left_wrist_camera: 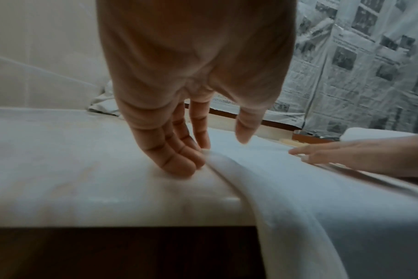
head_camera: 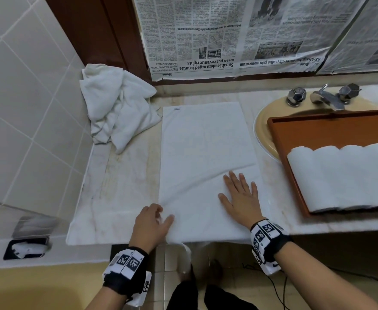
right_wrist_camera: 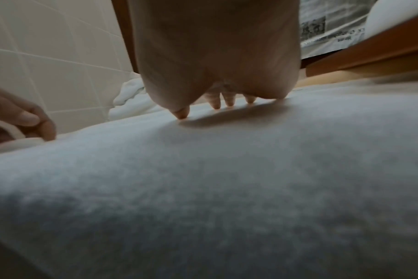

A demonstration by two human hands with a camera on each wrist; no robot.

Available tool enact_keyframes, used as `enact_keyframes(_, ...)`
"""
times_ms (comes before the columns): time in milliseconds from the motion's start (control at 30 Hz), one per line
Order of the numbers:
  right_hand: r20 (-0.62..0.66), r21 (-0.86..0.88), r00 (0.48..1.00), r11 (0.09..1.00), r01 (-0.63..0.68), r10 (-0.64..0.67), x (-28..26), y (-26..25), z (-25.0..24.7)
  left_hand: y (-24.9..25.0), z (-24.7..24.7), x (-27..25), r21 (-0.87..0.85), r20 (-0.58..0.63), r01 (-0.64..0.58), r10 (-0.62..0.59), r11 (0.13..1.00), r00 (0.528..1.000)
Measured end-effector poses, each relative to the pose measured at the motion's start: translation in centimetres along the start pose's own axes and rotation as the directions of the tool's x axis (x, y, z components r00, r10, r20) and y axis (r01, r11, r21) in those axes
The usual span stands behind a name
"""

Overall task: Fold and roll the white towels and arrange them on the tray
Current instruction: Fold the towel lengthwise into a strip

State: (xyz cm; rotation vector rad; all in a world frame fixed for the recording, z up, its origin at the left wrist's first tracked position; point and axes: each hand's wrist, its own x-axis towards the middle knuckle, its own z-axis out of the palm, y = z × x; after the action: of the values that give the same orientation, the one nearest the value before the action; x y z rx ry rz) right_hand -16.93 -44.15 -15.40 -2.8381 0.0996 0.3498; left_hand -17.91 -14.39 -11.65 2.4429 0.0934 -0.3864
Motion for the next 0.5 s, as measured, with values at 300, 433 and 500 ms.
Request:
enact_keyframes(300,0.017,-0.031,1.000,0.999,0.011,-0.010,-1.0,0.3,0.4,-0.5,-0.8,-0.5,0.043,0.183,0.036,-0.044,0.998,0.982)
enact_keyframes(433,0.007,-0.004,1.000,1.000,0.004,-0.004,-1.2,0.6,0.4,-0.3,-1.6,0.3,0.116,0.197,-0.027,0.003,0.993,0.980)
enact_keyframes(500,0.000,-0.007,1.000,1.000,0.009,-0.009,-1.3,0.8,0.5,-0.7,-1.6,0.1,0.144,0.195,-0.040,0.011,0.989,0.981)
